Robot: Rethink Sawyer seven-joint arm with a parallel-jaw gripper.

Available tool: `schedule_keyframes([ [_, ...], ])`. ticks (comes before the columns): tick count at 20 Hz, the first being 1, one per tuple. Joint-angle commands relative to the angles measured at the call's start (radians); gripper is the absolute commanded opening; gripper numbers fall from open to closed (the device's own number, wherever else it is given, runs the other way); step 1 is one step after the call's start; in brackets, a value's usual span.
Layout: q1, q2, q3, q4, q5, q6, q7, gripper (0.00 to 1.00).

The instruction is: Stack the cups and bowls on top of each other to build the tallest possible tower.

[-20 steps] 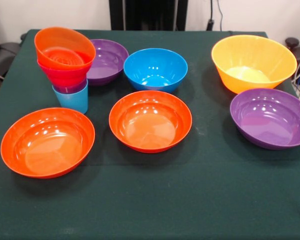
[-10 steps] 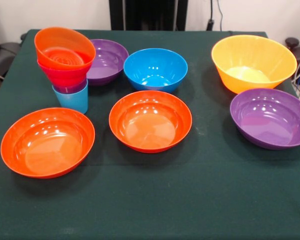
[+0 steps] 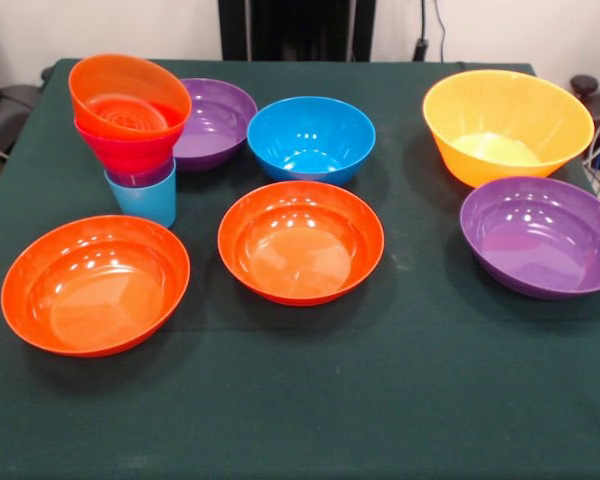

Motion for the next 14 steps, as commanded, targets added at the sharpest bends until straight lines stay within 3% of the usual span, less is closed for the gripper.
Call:
schedule_keyframes([
  [1,0.174,0.128,-0.252,0.023,-0.082,-0.133,0.139,1.0],
  [8,0.314,0.31,-0.426,-0.035,-0.101,-0.294,0.15,1.0],
  [14,0.377,0.442,-0.504,-0.101,-0.114,-0.393,0.16,1.0],
])
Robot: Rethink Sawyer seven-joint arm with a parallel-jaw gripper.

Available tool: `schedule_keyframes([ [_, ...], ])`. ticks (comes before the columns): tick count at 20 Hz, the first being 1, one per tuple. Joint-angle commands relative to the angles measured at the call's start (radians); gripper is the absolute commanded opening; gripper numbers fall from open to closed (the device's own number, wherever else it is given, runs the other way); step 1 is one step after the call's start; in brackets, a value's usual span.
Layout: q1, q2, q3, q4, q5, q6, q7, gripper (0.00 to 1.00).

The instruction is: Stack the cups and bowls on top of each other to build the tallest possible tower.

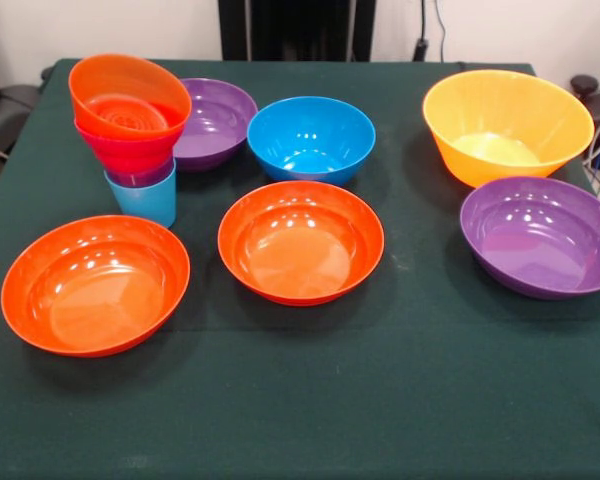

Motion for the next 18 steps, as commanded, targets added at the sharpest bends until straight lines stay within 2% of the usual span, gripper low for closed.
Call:
schedule_keyframes([
  [1,0.081,0.218,-0.139,-0.11,-0.065,-0.084,0.158,1.0],
  [3,0.09,0.263,-0.153,-0.134,-0.077,-0.106,0.162,1.0],
  [9,0.095,0.322,-0.168,-0.181,-0.094,-0.122,0.172,1.0],
  [18,0.142,0.464,-0.208,-0.251,-0.088,-0.216,0.199,1.0],
])
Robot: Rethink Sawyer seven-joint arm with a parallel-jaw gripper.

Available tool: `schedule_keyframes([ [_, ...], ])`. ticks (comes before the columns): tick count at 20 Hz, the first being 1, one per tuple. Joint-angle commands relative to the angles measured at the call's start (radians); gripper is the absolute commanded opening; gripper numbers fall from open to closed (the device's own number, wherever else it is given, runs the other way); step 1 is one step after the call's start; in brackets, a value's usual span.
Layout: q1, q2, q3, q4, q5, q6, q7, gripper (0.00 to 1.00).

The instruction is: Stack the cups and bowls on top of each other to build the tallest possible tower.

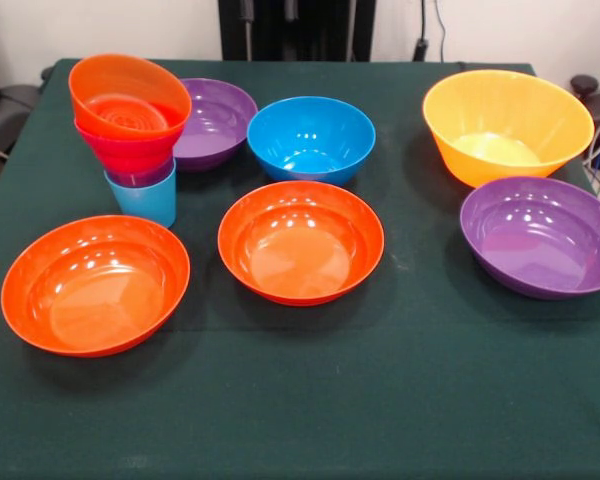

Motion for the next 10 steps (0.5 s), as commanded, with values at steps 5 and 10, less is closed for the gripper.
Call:
schedule_keyframes([
  [5,0.088,0.207,-0.03,-0.216,-0.007,-0.11,0.214,1.0],
  [10,0.115,0.263,-0.045,-0.244,0.005,-0.168,0.229,1.0],
])
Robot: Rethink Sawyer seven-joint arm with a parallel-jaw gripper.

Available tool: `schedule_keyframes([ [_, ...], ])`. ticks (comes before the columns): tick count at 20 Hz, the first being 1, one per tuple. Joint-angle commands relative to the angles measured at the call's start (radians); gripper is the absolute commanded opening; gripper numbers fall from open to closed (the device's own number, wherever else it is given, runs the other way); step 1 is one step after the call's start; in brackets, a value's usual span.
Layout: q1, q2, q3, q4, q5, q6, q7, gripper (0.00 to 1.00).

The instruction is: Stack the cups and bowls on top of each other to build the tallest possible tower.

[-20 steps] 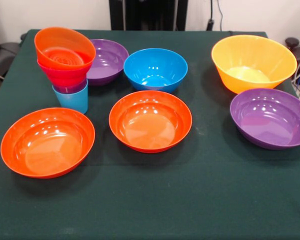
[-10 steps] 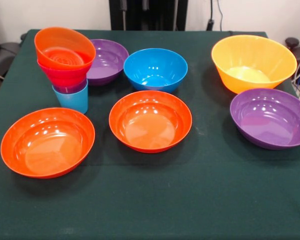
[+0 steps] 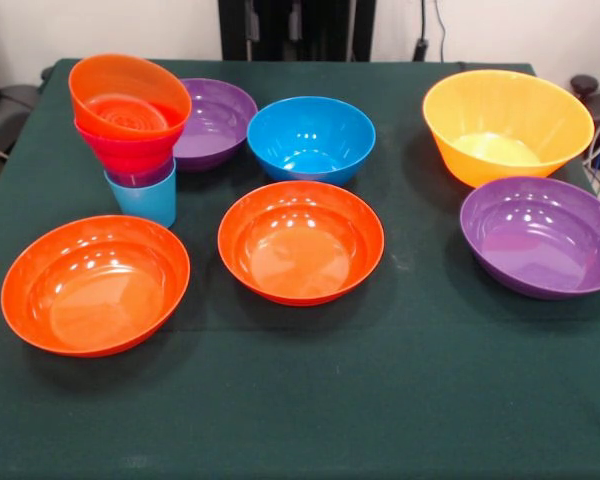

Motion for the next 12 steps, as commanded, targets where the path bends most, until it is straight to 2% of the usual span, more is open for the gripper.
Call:
schedule_keyframes([
  [1,0.066,0.132,0.004,-0.188,0.003,-0.078,0.213,1.0],
  [6,0.086,0.167,-0.015,-0.2,-0.003,-0.104,0.236,1.0],
  [12,0.125,0.219,-0.057,-0.215,0.004,-0.19,0.273,1.0],
])
